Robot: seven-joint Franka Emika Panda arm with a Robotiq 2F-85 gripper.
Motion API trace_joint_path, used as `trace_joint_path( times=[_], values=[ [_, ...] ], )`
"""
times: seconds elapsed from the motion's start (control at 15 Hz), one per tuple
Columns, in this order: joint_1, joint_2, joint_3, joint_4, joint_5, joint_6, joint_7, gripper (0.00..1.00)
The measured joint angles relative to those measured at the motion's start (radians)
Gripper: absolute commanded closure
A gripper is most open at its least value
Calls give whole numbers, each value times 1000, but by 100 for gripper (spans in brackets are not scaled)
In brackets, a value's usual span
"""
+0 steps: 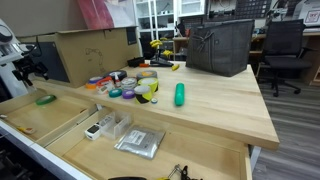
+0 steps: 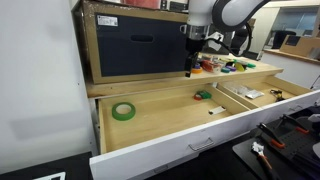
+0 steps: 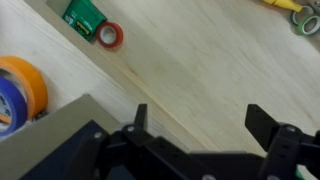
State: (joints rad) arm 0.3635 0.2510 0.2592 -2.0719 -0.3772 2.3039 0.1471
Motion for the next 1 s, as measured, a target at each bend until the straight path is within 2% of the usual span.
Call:
trace_joint_path(
  times=[0.4, 1.0],
  values=[
    [69, 9, 30, 51, -33, -30, -14, 0],
    [68, 10, 31, 51, -32, -31, -15, 0]
  ],
)
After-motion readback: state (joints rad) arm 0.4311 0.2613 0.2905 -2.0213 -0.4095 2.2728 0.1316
